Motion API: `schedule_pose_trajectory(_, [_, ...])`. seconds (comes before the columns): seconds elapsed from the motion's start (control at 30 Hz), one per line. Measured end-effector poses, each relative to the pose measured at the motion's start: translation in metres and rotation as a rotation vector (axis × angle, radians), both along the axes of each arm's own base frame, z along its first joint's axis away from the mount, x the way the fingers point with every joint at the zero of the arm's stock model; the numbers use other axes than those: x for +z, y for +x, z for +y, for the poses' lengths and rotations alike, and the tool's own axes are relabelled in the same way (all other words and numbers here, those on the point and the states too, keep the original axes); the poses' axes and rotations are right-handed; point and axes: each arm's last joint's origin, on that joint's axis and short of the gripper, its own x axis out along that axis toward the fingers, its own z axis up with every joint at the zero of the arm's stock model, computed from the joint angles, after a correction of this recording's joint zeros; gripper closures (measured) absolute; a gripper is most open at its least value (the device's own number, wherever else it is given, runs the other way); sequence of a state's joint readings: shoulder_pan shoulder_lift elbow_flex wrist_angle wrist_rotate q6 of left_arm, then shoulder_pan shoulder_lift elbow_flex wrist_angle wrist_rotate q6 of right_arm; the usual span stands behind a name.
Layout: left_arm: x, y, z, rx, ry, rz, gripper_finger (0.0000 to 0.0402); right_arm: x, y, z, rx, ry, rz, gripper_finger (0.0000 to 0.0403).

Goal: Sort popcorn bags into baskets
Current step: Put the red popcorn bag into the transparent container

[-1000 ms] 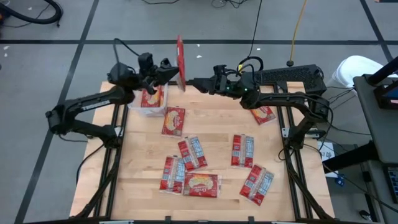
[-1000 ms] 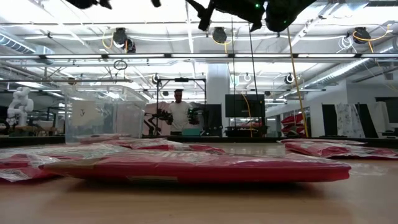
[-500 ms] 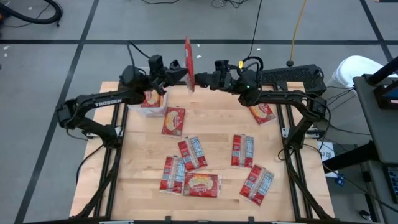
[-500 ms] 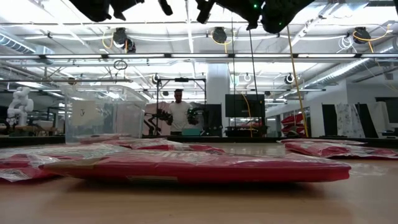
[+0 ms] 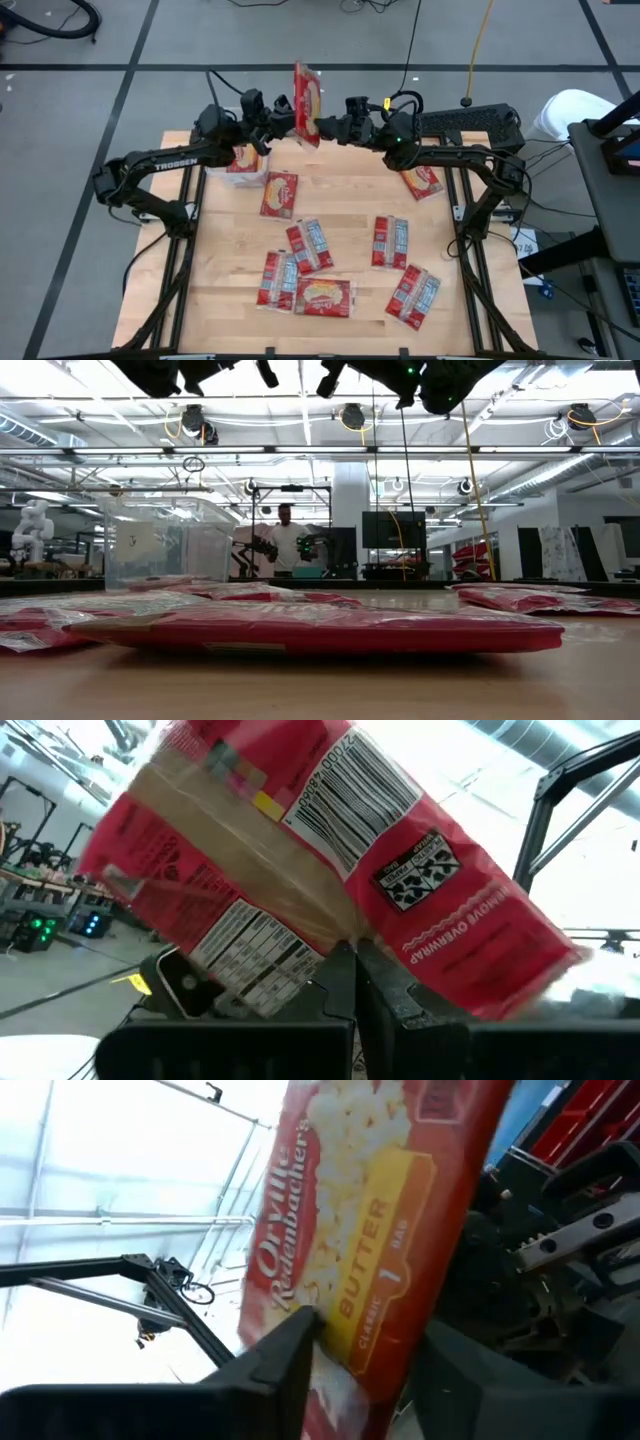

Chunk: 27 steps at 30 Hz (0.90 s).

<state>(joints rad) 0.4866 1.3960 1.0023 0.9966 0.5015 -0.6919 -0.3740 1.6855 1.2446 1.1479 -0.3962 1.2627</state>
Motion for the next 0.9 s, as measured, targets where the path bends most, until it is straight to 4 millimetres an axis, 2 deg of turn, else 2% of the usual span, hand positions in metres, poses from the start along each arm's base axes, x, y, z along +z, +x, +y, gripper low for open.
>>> schedule_pose_trajectory(0.17, [-0.003, -0.003, 0.008, -0.003, -0.016, 0.05, 0.0383, 0.001, 0.0, 0.0, -0.01, -0.019, -0.009, 0.0343])
schedule_pose_trajectory(0.33, [-0.002, -0.014, 0.015, 0.045, -0.05, 0.147, 0.0334, 0.0, -0.002, -0.004, -0.027, -0.02, -0.001, 0.0393])
schedule_pose_trajectory(0.5, [0.004, -0.037, 0.019, 0.105, -0.096, 0.248, 0.0257, 0.001, -0.006, -0.014, -0.05, -0.009, -0.001, 0.0389])
schedule_pose_trajectory(0.63, [0.011, -0.066, 0.023, 0.128, -0.215, 0.315, 0.0209, 0.004, -0.011, -0.021, -0.065, -0.02, 0.009, 0.0395])
schedule_pose_trajectory(0.73, [0.011, -0.085, 0.025, 0.121, -0.379, 0.371, 0.0195, 0.002, -0.012, -0.023, -0.057, -0.034, 0.087, 0.0397])
schedule_pose_trajectory(0.9, [0.016, -0.103, 0.021, 0.054, -0.582, 0.387, 0.0199, -0.016, -0.004, -0.02, -0.008, -0.026, 0.303, 0.0395])
